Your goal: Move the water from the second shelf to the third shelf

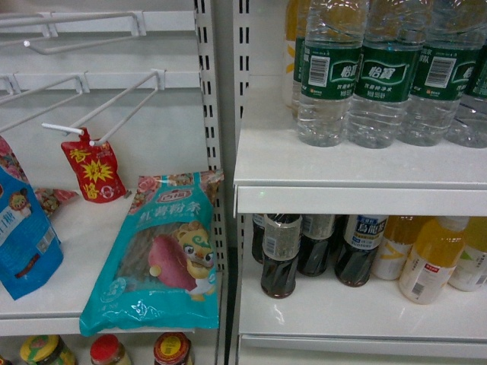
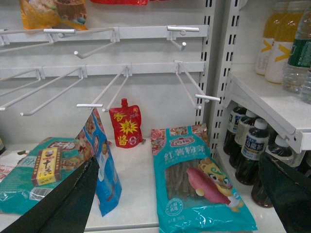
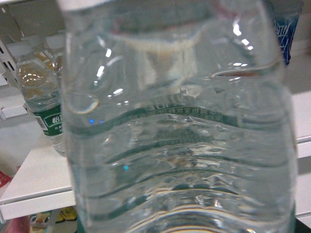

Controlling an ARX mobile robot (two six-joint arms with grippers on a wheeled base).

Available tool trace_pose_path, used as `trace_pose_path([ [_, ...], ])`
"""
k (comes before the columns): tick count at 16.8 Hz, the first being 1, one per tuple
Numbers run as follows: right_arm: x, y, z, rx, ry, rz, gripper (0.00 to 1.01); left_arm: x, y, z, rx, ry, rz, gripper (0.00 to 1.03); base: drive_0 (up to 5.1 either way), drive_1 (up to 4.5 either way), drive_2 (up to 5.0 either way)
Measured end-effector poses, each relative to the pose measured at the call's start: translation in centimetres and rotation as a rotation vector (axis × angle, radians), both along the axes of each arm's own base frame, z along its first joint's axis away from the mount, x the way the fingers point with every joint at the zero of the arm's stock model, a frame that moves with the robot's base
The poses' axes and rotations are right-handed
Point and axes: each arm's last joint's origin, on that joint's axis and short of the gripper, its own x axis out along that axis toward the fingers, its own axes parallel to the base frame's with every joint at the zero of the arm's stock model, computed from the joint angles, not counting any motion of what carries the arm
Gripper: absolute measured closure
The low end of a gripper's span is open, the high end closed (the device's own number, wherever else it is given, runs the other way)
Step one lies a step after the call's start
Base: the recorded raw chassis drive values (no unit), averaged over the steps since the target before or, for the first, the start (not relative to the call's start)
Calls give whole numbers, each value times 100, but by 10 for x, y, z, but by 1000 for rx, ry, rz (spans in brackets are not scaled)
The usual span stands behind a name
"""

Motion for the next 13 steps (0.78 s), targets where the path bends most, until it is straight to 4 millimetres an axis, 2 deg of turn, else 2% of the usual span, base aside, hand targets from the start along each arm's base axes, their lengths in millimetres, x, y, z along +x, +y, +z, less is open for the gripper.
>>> trace_pose_path([
  [3, 2, -2, -2, -29, 50, 64, 58, 0, 0, 0, 0, 0, 0, 5, 0, 0, 0],
  [6, 15, -2, -3, -69, 66, 143, 58, 0, 0, 0, 0, 0, 0, 5, 0, 0, 0],
  [10, 67, 0, 3, -91, 38, 193, 58, 0, 0, 0, 0, 0, 0, 5, 0, 0, 0],
  [13, 112, 0, -13, -30, 112, 214, 58, 0, 0, 0, 0, 0, 0, 5, 0, 0, 0],
])
